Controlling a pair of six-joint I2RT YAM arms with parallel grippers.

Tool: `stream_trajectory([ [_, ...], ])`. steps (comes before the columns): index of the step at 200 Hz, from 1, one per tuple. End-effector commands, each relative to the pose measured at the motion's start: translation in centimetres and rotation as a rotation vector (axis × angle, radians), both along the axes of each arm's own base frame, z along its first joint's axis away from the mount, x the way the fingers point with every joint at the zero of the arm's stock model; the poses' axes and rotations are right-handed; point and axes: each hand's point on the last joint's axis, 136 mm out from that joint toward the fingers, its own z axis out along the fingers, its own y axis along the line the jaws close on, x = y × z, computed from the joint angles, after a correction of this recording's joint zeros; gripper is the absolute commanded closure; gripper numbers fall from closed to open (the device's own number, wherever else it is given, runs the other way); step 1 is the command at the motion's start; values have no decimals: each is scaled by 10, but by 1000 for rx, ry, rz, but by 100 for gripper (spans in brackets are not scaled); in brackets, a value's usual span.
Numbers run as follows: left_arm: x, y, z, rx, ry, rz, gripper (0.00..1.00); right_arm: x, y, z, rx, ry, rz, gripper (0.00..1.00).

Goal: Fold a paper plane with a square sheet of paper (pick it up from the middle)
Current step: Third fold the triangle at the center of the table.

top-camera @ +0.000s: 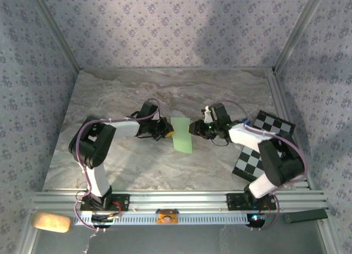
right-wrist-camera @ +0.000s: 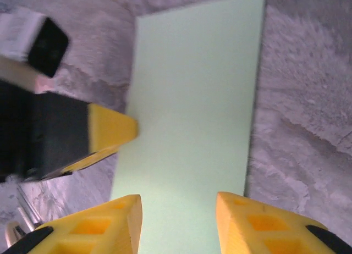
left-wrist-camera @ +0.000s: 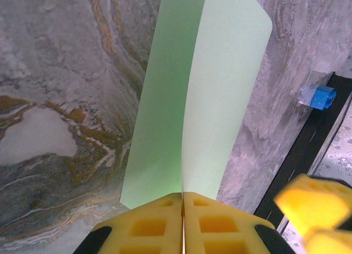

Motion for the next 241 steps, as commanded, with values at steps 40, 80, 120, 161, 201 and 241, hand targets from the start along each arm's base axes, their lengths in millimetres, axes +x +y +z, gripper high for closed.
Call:
stream_trajectory([
  [40, -7, 0, 12, -18, 18, 5, 91, -56, 40, 16, -347, -607, 436, 53],
  [80, -8, 1, 11, -12, 11, -3, 90, -77, 69, 17, -410, -782, 577, 49],
  [120, -7, 0, 12, -17, 5, -5, 90, -81, 78, 3, -527, -806, 634, 48],
  [161, -7, 0, 11, -18, 8, -8, 89, -76, 80, -2, -657, -885, 606, 49],
  [201, -6, -1, 12, -27, 6, -7, 89, -77, 80, -16, -755, -913, 620, 49],
  [241, -6, -1, 11, -27, 7, -7, 89, -69, 76, -24, -807, -903, 573, 52],
])
